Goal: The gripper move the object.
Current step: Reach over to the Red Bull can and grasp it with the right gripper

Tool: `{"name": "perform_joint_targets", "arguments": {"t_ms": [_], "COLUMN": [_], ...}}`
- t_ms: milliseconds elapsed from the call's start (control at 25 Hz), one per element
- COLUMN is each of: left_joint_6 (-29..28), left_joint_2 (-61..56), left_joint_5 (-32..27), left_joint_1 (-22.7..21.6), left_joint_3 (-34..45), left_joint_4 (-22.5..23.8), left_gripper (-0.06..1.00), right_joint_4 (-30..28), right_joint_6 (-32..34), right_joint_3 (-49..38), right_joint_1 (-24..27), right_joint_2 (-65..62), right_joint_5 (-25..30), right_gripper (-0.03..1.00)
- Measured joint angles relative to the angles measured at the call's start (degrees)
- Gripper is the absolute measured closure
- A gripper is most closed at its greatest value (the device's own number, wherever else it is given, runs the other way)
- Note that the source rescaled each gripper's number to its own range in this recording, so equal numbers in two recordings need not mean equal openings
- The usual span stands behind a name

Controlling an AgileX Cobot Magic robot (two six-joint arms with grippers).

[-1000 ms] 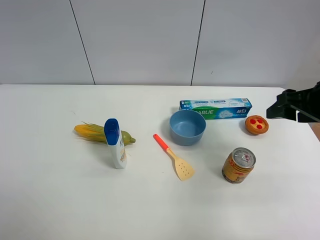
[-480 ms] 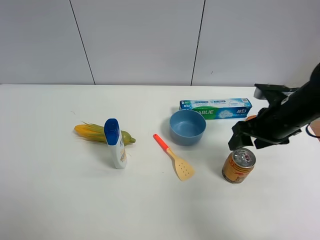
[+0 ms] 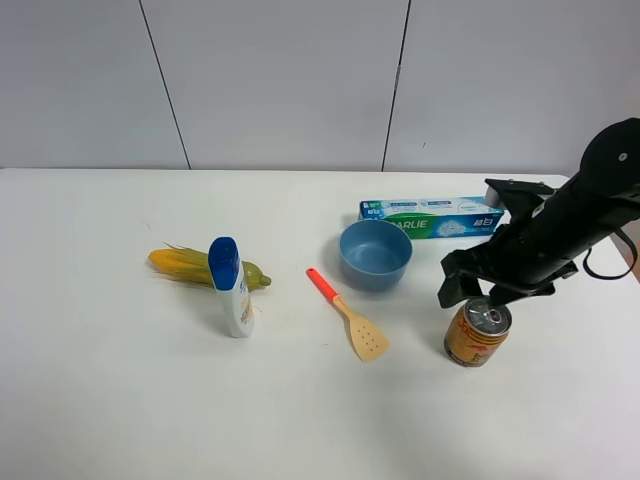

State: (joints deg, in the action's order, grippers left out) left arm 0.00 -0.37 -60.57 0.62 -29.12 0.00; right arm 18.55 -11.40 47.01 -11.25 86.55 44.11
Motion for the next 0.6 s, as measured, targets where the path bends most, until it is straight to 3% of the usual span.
{"name": "perform_joint_targets", "arguments": {"t_ms": [240, 400, 480, 600], "left_joint_6": [0.0, 0.0, 0.0, 0.0], "left_joint_2": [0.0, 0.0, 0.0, 0.0], "left_joint_5": [0.0, 0.0, 0.0, 0.0], "left_joint_1": [0.0, 0.0, 0.0, 0.0], "left_joint_3": [0.0, 0.0, 0.0, 0.0], "left_joint_4": [0.0, 0.0, 0.0, 0.0], "left_gripper": [-0.06, -0.06, -0.06, -0.06], "right_joint_4": [-1.0, -3.7, -4.19, -5.4], "right_joint_6": [1.27, 3.39, 5.09, 6.1], "right_joint_3": [-0.28, -0.28, -0.28, -0.28], "right_joint_1": [0.0, 0.0, 0.0, 0.0], "right_joint_2": [-8.67, -12.75, -13.0, -11.79], "right_joint_5": [1.3, 1.43, 1.54, 2.45], "right_gripper": [0.65, 0.39, 0.3, 0.25]}}
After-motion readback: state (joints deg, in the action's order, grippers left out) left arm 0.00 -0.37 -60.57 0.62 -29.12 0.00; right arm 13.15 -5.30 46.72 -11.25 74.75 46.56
